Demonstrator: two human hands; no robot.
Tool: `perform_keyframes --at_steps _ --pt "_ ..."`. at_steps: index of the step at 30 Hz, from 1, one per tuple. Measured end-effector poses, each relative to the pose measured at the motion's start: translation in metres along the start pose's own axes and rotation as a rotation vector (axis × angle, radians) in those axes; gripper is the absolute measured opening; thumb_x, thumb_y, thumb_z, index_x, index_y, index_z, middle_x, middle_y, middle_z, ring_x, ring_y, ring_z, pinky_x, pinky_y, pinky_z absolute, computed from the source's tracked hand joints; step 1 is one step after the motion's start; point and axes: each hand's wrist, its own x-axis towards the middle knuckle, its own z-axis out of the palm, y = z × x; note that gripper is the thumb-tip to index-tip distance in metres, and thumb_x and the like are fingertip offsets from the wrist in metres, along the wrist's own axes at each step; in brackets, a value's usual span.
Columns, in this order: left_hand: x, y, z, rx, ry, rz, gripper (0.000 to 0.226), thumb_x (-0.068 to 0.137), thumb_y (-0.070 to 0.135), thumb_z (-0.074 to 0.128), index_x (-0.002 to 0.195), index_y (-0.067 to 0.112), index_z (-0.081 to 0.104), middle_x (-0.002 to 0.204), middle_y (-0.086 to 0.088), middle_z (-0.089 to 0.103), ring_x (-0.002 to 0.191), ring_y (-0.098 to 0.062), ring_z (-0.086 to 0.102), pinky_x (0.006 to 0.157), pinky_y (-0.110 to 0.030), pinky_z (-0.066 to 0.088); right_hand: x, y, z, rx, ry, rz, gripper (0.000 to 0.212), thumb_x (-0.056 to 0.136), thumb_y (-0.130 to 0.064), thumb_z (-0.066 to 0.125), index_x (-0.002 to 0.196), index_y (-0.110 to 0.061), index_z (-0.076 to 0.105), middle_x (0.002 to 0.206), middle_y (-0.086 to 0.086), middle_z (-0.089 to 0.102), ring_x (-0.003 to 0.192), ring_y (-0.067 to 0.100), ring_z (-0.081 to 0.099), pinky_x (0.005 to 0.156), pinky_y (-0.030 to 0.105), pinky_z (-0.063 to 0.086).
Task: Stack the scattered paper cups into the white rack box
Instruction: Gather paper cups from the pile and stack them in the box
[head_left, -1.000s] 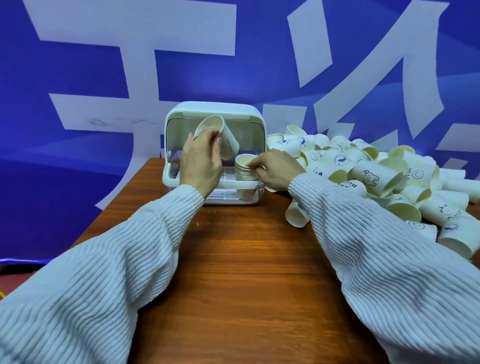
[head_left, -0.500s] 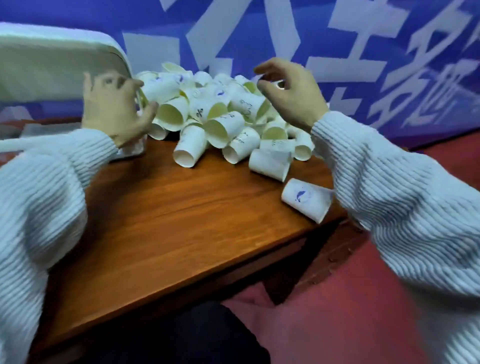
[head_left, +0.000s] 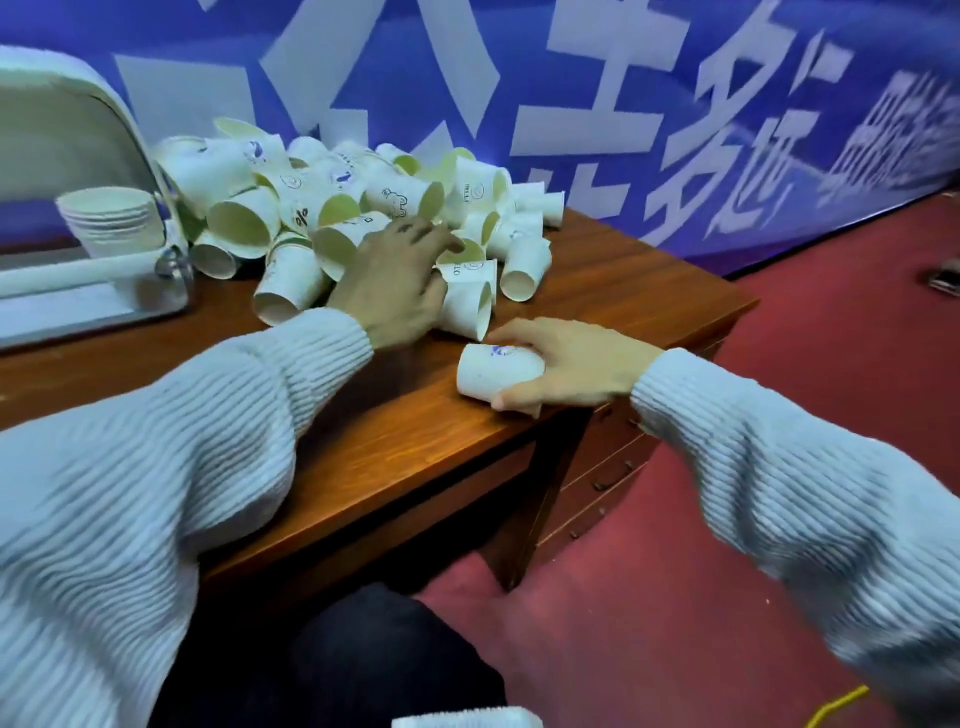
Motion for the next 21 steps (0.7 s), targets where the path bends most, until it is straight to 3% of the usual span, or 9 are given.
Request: perform_keyframes --at_steps 3,5,9,13,16,19,21 --pt "0.004 -0.004 0.013 0.053 -0.149 -0.016 0.048 0.087 0.016 0.052 0.134 0.016 0.057 0.134 -0.013 0.057 0.126 -0.036 0.05 0.103 -0.052 0.043 0.002 -0.001 -0.002 -0.005 -0.072 0.039 0.084 0.075 -0.073 0.074 0.146 -0.044 0.041 0.126 -0.011 0.06 0.112 0.019 0.057 0.096 0.038 0.046" --pt "0.007 -0.008 0.021 0.082 -0.239 -0.04 0.045 0.093 0.023 0.055 0.137 0.02 0.055 0.139 -0.01 0.055 0.129 -0.034 0.048 0.106 -0.051 0.042 0.004 -0.001 -0.004 0.001 -0.084 0.056 0.088 0.074 -0.069 0.078 0.147 -0.038 0.038 0.121 -0.007 0.059 0.108 0.02 0.057 0.091 0.036 0.045" --pt "0.009 -0.008 0.035 0.133 -0.34 -0.023 0.06 0.084 0.026 0.066 0.142 0.021 0.051 0.137 -0.011 0.057 0.121 -0.036 0.053 0.101 -0.048 0.045 0.003 0.005 -0.008 0.037 -0.082 0.067 0.083 0.076 -0.062 0.081 0.14 -0.029 0.039 0.111 -0.005 0.062 0.096 0.017 0.06 0.082 0.034 0.045" --pt "0.009 -0.006 0.043 0.321 -0.308 0.012 0.081 0.084 0.042 0.073 0.153 0.022 0.036 0.144 -0.012 0.048 0.13 -0.035 0.045 0.107 -0.05 0.039 -0.002 0.01 -0.006 0.076 -0.057 0.065 0.076 0.078 -0.06 0.081 0.134 -0.029 0.041 0.095 -0.01 0.068 0.088 0.007 0.06 0.083 0.036 0.049" --pt "0.01 -0.001 0.044 0.441 -0.299 0.052 0.076 0.082 0.051 0.073 0.146 0.021 0.043 0.139 -0.012 0.047 0.131 -0.033 0.04 0.109 -0.05 0.033 -0.004 0.01 -0.004 0.115 -0.051 0.053 0.071 0.078 -0.057 0.082 0.129 -0.028 0.04 0.08 -0.01 0.075 0.084 0.008 0.064 0.084 0.036 0.052" --pt "0.01 -0.002 0.039 0.327 -0.26 0.025 0.069 0.078 0.047 0.075 0.132 0.014 0.047 0.13 -0.012 0.055 0.122 -0.034 0.052 0.105 -0.047 0.038 -0.008 0.011 -0.012 0.186 0.008 0.039 0.069 0.079 -0.054 0.083 0.125 -0.029 0.038 0.09 -0.008 0.073 0.085 0.013 0.066 0.076 0.032 0.05" --pt "0.007 -0.009 0.025 0.164 -0.167 -0.06 0.068 0.076 0.045 0.075 0.128 0.01 0.046 0.12 -0.015 0.062 0.112 -0.037 0.059 0.095 -0.047 0.046 -0.008 0.008 -0.023 0.256 0.112 -0.004 0.07 0.079 -0.053 0.084 0.126 -0.03 0.038 0.105 -0.004 0.069 0.092 0.016 0.067 0.08 0.031 0.052"
